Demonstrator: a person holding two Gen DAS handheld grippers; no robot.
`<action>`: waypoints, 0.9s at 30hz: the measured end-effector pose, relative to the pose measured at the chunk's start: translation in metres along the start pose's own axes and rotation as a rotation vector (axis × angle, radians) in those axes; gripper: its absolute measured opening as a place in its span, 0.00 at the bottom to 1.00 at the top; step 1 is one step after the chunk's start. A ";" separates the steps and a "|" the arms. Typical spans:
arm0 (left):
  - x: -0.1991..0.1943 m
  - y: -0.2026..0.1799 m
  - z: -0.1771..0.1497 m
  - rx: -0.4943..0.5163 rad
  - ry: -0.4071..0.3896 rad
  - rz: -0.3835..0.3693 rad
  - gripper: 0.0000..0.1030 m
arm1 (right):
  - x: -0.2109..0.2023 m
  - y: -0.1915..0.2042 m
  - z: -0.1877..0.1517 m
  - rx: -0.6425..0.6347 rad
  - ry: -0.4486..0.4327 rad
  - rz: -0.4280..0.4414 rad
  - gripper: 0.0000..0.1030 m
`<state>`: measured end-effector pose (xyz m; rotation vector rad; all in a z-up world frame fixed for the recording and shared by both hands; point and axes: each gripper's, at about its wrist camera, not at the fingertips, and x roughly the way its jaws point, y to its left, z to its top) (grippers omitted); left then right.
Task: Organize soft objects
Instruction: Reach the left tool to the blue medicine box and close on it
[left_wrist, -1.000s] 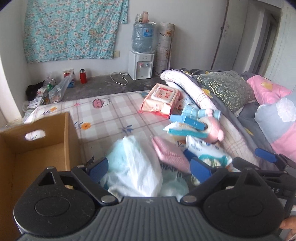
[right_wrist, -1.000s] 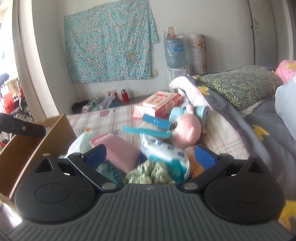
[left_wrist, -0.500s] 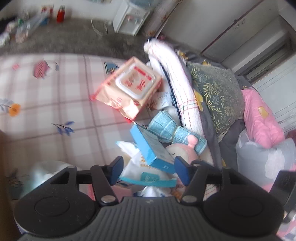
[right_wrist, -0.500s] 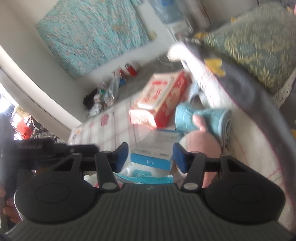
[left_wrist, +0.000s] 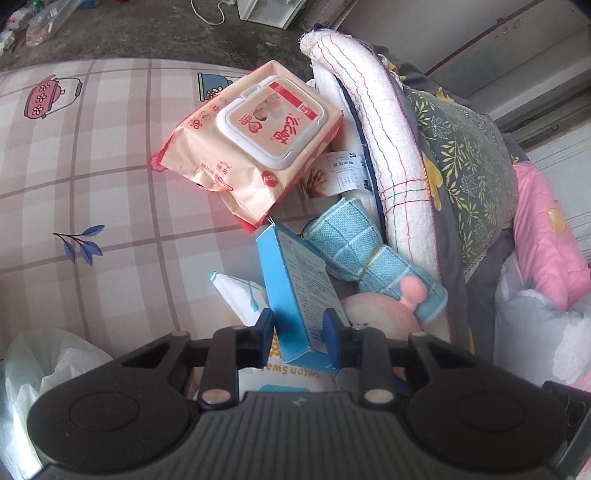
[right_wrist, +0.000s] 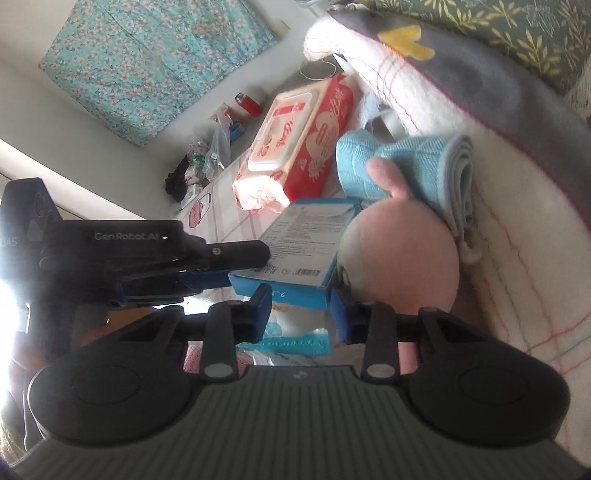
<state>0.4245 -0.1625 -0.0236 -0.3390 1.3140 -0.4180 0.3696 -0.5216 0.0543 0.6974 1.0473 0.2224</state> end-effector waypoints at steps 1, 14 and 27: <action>-0.002 0.000 -0.002 0.009 -0.003 -0.002 0.28 | -0.001 -0.001 -0.003 -0.002 -0.006 0.010 0.32; -0.049 0.007 -0.071 0.147 0.021 -0.042 0.24 | -0.057 0.015 -0.069 -0.098 0.017 0.105 0.33; -0.043 0.013 -0.048 0.106 -0.044 -0.028 0.50 | -0.064 -0.019 -0.036 0.030 -0.103 0.095 0.44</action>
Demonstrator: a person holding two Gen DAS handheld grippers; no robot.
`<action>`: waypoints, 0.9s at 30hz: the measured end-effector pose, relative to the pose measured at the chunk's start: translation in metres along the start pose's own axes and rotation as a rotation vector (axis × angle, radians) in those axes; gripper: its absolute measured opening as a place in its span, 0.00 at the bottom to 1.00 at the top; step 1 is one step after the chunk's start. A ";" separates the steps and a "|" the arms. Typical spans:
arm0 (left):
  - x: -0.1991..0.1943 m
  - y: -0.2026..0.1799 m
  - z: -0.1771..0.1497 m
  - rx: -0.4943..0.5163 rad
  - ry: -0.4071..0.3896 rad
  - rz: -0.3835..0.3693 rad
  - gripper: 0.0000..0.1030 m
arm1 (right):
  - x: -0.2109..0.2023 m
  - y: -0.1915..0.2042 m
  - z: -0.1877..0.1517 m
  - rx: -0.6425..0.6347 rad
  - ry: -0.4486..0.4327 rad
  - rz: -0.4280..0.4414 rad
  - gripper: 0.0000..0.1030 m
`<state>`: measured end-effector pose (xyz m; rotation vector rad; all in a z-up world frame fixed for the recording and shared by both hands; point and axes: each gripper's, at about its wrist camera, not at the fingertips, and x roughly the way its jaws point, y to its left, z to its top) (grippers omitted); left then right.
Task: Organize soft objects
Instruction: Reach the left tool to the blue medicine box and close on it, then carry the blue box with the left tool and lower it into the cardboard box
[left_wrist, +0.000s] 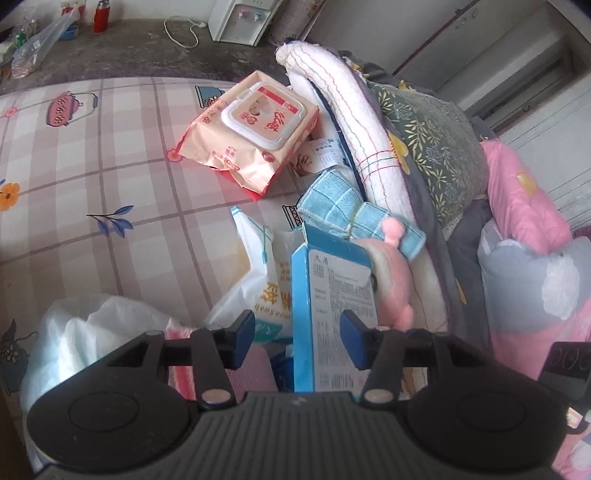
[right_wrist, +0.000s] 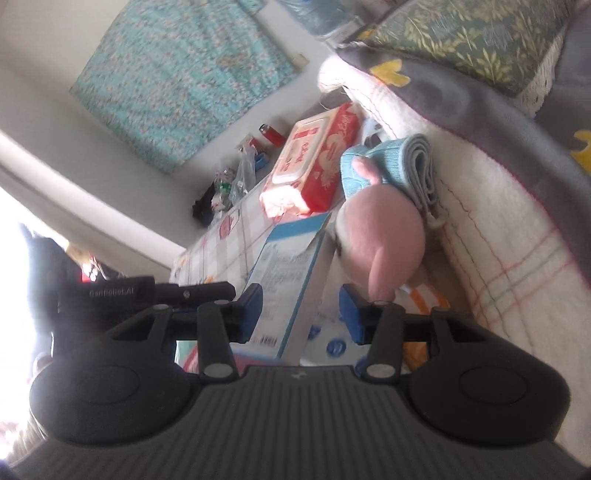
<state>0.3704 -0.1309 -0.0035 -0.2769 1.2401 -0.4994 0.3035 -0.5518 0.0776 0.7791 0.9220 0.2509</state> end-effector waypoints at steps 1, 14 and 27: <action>0.006 0.000 0.002 -0.008 0.013 0.000 0.49 | 0.010 -0.005 0.004 0.027 0.009 0.007 0.44; -0.018 -0.016 -0.012 0.027 -0.029 -0.044 0.34 | 0.031 0.015 -0.004 0.086 0.026 0.050 0.30; -0.169 0.023 -0.060 -0.028 -0.269 0.065 0.35 | 0.008 0.143 -0.036 -0.102 0.056 0.202 0.32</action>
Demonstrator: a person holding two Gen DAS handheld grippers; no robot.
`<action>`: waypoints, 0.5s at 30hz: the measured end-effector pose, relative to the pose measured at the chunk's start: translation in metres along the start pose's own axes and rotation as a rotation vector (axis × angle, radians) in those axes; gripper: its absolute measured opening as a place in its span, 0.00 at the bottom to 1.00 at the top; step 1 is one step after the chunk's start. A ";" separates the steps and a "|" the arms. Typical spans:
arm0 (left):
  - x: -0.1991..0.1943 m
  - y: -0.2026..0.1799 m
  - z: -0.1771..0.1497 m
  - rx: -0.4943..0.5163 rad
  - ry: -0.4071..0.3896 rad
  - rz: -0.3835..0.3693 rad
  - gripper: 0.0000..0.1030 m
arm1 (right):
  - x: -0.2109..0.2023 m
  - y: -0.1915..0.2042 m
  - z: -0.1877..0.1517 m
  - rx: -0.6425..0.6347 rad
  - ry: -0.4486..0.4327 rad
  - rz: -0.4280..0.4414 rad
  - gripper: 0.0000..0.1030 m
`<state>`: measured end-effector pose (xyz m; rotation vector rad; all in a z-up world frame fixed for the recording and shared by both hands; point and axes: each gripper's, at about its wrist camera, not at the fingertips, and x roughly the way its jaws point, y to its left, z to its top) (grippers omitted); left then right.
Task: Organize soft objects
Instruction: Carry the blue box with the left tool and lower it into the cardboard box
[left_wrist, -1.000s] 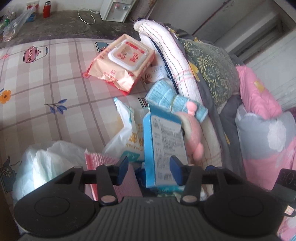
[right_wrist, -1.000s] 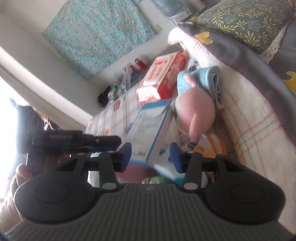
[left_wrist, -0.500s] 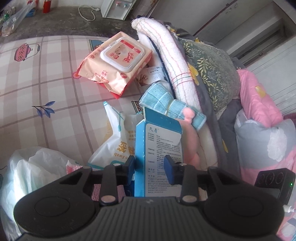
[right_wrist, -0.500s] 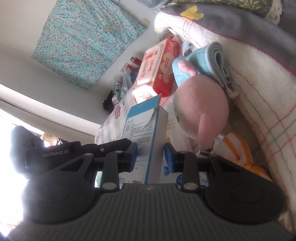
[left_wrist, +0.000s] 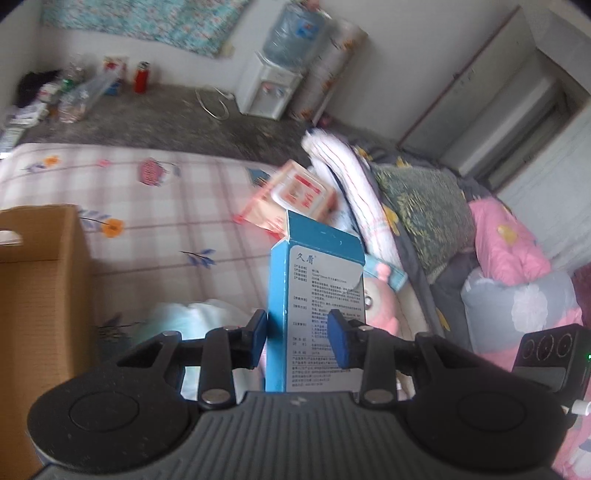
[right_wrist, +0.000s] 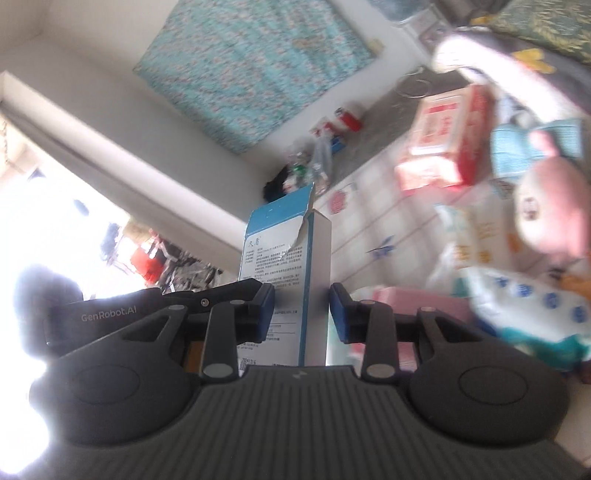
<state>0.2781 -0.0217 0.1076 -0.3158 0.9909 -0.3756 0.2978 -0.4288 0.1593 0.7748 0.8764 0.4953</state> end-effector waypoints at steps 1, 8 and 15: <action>-0.011 0.008 -0.001 -0.014 -0.018 0.014 0.35 | 0.007 0.011 -0.002 -0.012 0.014 0.013 0.32; -0.074 0.082 -0.012 -0.131 -0.125 0.119 0.35 | 0.064 0.101 -0.028 -0.102 0.151 0.088 0.32; -0.091 0.162 -0.016 -0.277 -0.145 0.188 0.35 | 0.140 0.160 -0.050 -0.173 0.303 0.101 0.32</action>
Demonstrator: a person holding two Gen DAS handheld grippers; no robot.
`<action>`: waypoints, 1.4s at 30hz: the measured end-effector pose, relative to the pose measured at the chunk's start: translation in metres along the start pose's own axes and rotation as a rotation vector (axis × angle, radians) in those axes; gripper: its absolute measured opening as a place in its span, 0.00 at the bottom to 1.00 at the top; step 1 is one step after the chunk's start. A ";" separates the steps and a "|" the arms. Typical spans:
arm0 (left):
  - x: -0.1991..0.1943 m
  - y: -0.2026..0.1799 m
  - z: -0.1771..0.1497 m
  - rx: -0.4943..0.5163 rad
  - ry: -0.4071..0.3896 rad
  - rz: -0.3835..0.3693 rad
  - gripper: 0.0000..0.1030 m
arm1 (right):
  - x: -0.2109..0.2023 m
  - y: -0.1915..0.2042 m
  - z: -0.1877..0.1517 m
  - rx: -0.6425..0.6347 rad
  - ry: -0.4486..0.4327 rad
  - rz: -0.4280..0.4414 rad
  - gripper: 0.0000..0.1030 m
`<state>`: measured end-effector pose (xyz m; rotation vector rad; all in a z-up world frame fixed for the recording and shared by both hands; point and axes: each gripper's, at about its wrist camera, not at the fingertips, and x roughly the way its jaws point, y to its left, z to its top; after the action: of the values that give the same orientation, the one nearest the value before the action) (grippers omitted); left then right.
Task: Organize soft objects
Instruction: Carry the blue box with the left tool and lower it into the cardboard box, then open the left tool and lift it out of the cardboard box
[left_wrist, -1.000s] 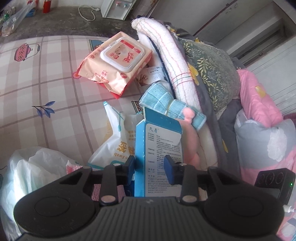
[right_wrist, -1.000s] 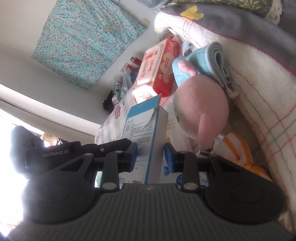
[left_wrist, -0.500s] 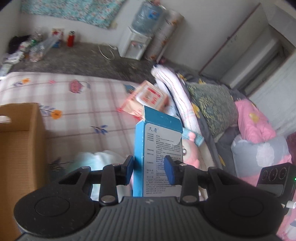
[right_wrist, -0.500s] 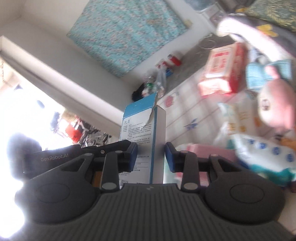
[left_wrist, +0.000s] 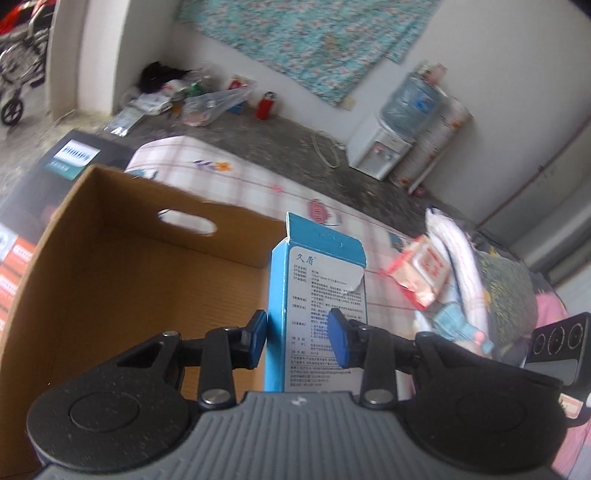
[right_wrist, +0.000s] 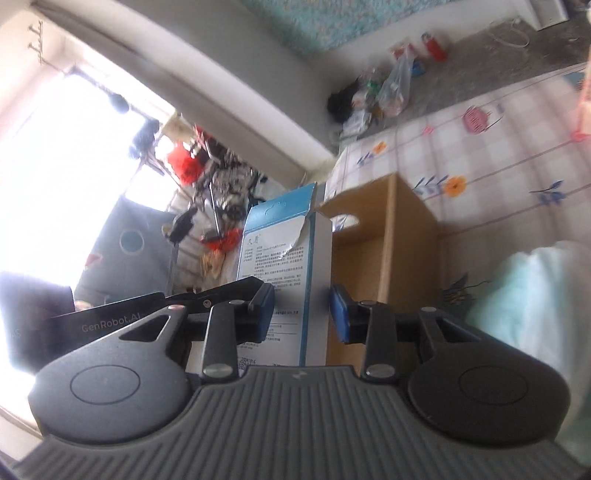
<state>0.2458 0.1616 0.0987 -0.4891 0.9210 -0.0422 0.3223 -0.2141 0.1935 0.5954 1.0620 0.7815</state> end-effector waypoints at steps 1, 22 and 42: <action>0.005 0.009 0.004 -0.016 0.005 0.004 0.35 | 0.011 0.003 0.002 -0.001 0.018 -0.005 0.32; 0.146 0.084 0.018 -0.117 0.228 0.126 0.42 | 0.042 -0.033 0.025 -0.077 -0.036 -0.147 0.44; 0.192 0.062 0.004 0.040 0.260 0.173 0.33 | -0.007 -0.078 -0.017 -0.001 -0.084 -0.127 0.45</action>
<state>0.3555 0.1719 -0.0704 -0.3696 1.2121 0.0339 0.3257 -0.2651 0.1322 0.5495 1.0117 0.6406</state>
